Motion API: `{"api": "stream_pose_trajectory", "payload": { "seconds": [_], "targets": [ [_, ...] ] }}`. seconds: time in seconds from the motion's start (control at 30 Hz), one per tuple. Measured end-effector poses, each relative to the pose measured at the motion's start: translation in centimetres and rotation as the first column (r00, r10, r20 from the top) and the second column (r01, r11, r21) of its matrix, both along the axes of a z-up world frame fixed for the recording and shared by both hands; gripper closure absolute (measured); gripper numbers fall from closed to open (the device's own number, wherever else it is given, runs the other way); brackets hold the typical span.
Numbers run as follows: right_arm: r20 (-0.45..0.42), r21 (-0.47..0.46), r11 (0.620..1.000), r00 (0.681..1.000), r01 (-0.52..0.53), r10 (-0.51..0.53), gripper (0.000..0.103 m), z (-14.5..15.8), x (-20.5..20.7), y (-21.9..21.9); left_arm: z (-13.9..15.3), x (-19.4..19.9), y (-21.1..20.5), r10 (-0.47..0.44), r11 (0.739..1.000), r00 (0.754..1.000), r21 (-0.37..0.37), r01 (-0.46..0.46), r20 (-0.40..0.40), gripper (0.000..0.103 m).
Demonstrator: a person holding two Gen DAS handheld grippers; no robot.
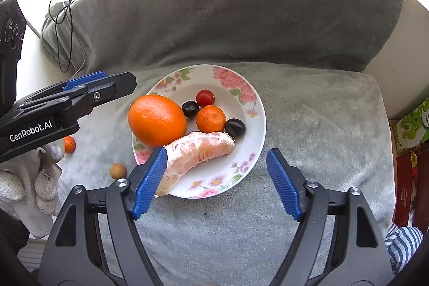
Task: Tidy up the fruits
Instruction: 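Move the left tool toward the mandarin while the right tool approaches the brown kiwi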
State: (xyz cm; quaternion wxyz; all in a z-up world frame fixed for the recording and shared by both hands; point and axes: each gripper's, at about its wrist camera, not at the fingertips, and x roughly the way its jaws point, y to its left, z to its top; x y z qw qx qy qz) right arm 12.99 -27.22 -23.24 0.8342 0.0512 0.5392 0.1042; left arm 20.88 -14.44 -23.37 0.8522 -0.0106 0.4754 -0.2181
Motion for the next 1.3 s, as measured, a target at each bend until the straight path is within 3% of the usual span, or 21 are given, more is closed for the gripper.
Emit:
{"api": "stream_pose_trajectory", "payload": {
  "seconds": [0.13,0.5,0.77,0.97,1.3],
  "targets": [
    [0.0,0.017,1.0,1.0,0.0,0.0,0.015,0.1,-0.3,0.2,0.5,-0.4,0.6,0.011,1.0,1.0,-0.001,-0.011,0.01,0.033],
    [0.017,-0.011,0.999,0.999,-0.04,0.04,0.014,1.0,-1.0,1.9,1.4,-1.8,3.1,0.055,0.998,0.998,-0.013,-0.055,0.034,0.033],
    [0.056,-0.039,0.997,0.996,-0.068,0.07,0.014,2.3,-1.6,3.8,1.8,-3.2,7.5,0.131,0.991,0.99,-0.003,-0.131,0.056,0.033],
    [0.059,-0.076,0.991,0.992,-0.11,0.114,0.014,2.5,-2.1,6.1,1.5,-4.0,11.9,0.219,0.975,0.974,0.009,-0.22,0.048,0.033],
    [0.069,-0.046,0.975,0.972,-0.22,0.222,0.014,2.1,-3.4,10.5,-0.8,-6.8,18.0,0.349,0.937,0.937,0.034,-0.349,0.003,0.033]
  ]
}}
